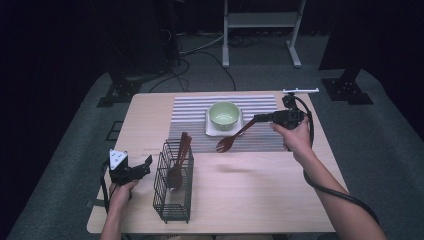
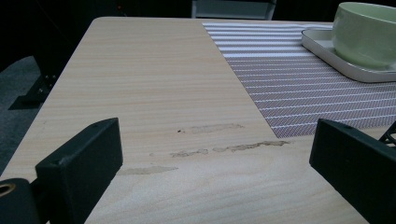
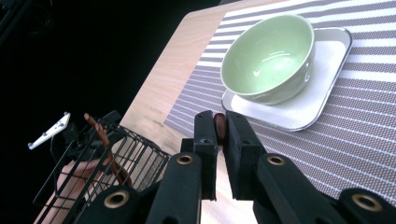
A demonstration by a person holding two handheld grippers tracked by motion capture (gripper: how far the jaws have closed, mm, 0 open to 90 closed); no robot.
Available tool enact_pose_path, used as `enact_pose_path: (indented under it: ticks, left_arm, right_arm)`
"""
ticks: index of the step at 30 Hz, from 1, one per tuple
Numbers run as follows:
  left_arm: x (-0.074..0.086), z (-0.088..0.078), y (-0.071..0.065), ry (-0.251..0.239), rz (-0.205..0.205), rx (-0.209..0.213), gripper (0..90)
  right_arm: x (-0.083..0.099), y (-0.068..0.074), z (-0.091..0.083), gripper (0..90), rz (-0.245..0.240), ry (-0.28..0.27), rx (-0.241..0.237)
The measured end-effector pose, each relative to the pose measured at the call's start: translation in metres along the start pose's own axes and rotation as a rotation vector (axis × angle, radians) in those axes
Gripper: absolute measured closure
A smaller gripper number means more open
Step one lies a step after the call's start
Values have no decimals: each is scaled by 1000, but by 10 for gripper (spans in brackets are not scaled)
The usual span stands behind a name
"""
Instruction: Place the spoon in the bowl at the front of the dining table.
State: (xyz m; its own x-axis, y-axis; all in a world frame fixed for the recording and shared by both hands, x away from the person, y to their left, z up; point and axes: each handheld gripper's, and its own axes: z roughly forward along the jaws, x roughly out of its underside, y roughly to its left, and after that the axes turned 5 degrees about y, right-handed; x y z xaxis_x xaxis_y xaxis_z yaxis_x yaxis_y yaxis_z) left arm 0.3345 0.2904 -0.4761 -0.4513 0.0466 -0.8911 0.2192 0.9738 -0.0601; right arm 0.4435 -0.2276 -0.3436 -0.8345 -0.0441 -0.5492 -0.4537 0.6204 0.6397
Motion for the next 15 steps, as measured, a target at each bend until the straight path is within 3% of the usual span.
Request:
enact_pose_path:
  ticks: [15]
  left_arm:
    - [0, 0, 0, -1, 0, 0, 17]
  right_arm:
    - [-11, -2, 4, 826, 6, -14, 23]
